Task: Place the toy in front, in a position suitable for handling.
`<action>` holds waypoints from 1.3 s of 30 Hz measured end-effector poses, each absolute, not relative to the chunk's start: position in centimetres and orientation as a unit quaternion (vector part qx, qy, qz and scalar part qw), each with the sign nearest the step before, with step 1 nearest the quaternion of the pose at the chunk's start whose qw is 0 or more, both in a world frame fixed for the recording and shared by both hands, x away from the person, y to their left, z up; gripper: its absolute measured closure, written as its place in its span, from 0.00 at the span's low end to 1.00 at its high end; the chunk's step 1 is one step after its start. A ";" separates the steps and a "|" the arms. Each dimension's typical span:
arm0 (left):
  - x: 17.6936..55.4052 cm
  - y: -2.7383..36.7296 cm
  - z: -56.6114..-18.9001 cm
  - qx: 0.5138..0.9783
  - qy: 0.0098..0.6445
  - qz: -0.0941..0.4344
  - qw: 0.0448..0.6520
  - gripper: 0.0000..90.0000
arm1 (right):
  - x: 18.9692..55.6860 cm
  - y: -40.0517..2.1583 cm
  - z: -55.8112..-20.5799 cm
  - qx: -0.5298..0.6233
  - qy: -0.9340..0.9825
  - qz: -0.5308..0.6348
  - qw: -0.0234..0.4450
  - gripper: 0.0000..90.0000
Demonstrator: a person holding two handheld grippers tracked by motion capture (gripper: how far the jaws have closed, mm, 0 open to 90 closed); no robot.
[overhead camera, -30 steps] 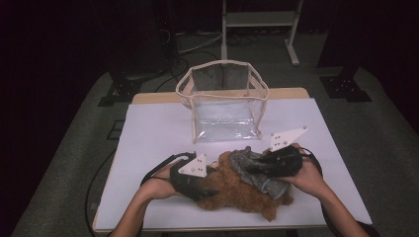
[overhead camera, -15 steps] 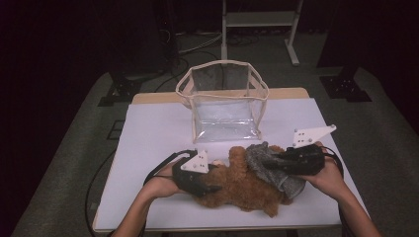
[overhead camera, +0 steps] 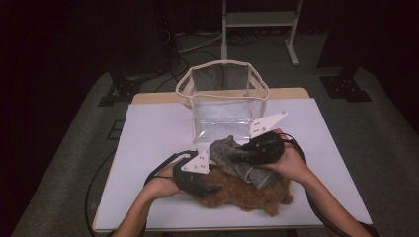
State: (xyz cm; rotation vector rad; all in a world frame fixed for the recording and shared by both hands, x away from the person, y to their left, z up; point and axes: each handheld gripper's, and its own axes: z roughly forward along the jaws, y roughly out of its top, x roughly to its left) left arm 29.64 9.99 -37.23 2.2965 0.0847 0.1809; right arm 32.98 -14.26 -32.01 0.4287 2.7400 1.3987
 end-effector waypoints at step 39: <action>29.7 10.7 -37.7 0.908 0.034 0.056 0.415 0.47 | 34.3 -15.5 -32.9 0.164 0.893 0.419 0.029 0.86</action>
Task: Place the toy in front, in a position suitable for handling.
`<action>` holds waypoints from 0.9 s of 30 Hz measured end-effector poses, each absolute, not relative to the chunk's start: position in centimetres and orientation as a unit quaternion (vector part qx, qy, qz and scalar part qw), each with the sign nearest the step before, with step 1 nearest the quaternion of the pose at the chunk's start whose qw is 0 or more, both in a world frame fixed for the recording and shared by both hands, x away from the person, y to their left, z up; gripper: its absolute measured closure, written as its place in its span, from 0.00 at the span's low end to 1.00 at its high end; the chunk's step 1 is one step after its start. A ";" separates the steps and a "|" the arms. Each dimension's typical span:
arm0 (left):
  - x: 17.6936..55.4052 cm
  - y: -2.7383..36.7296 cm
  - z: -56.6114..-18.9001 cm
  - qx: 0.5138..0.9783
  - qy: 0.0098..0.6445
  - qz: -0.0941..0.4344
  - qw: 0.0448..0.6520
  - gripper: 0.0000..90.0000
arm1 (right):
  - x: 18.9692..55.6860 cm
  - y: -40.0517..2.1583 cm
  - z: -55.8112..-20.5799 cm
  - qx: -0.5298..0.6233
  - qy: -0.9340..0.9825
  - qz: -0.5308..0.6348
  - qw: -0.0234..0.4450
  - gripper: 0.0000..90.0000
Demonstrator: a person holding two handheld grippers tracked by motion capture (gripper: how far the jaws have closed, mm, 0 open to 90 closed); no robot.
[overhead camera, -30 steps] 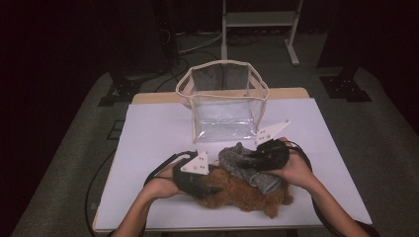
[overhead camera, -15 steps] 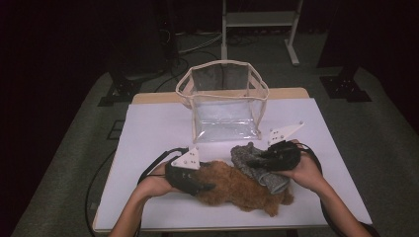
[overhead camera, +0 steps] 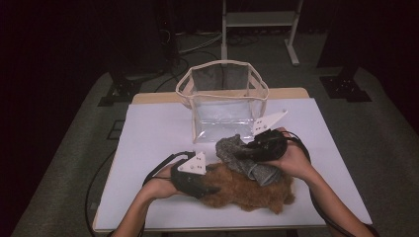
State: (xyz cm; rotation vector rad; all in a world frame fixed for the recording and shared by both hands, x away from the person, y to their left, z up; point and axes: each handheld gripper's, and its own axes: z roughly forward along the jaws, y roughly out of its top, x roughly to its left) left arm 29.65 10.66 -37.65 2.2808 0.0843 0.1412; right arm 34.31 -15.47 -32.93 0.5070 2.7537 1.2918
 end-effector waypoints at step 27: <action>30.2 10.3 -38.0 0.897 0.047 0.061 0.435 0.44 | 31.8 -16.1 -35.6 0.160 0.887 0.433 0.009 0.86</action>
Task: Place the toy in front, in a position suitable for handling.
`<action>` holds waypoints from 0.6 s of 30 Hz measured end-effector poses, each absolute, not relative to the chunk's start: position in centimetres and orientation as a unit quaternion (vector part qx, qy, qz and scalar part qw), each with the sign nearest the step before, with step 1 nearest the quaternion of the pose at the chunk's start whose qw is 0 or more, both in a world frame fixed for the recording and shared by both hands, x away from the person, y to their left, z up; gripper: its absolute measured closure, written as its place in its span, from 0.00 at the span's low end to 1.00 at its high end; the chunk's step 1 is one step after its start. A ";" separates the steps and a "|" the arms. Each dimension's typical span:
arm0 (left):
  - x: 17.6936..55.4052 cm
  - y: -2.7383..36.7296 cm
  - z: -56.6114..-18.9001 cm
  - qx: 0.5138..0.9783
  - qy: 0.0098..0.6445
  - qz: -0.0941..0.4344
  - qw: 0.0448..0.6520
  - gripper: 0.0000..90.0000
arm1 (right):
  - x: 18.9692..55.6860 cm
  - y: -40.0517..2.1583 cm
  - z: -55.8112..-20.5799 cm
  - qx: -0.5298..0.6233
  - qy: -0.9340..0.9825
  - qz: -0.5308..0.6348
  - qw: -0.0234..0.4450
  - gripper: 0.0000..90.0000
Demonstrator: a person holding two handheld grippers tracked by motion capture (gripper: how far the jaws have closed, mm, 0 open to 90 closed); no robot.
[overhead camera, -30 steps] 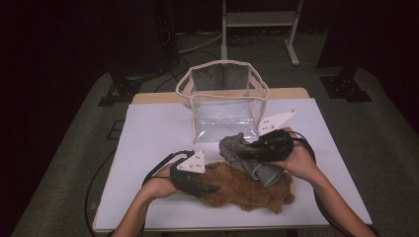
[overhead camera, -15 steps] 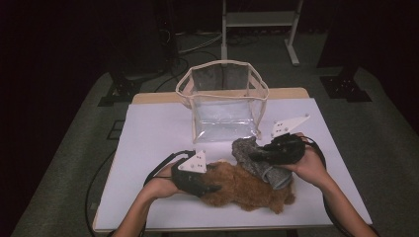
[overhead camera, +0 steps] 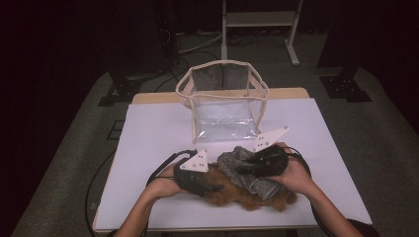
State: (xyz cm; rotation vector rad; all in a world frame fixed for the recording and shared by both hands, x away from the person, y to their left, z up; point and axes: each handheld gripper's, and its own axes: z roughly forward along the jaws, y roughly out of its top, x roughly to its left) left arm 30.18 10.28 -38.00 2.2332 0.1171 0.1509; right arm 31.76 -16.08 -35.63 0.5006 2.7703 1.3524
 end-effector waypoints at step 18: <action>30.8 11.3 -38.2 0.889 0.064 0.058 0.450 0.52 | 31.4 -14.6 -33.5 0.131 0.887 0.442 0.021 0.87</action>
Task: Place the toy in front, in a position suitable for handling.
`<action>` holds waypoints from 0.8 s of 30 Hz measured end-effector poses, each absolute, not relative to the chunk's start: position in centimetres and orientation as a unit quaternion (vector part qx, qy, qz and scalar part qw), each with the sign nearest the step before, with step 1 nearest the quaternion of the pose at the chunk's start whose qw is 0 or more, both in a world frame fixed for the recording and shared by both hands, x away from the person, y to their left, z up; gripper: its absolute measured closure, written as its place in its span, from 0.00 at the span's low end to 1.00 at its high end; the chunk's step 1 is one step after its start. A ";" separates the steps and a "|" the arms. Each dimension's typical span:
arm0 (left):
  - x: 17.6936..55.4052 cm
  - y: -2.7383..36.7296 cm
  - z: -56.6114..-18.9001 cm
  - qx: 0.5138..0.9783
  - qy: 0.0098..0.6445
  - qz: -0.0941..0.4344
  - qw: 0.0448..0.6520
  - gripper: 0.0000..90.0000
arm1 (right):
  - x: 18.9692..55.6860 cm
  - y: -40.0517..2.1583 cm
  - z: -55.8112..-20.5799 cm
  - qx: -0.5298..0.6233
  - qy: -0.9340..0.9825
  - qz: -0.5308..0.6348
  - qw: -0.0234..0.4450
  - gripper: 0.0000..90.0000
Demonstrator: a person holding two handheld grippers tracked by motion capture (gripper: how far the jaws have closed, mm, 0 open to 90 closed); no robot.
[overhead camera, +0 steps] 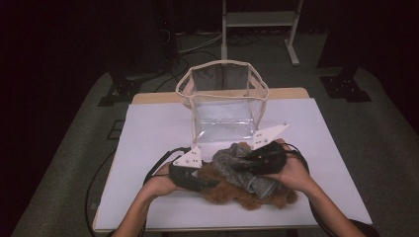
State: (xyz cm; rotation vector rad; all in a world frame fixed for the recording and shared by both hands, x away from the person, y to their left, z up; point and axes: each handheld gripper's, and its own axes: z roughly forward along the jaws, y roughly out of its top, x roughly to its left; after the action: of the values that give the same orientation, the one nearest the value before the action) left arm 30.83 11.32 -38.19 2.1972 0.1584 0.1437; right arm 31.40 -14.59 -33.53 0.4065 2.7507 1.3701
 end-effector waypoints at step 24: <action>30.9 11.5 -38.3 0.887 0.062 0.055 0.455 0.49 | 31.5 -17.5 -35.0 0.159 0.895 0.415 0.030 0.86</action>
State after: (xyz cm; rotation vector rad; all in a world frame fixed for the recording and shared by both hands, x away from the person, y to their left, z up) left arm 30.95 11.49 -38.31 2.1879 0.1529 0.1359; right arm 31.55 -17.55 -35.04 0.4903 2.7603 1.2792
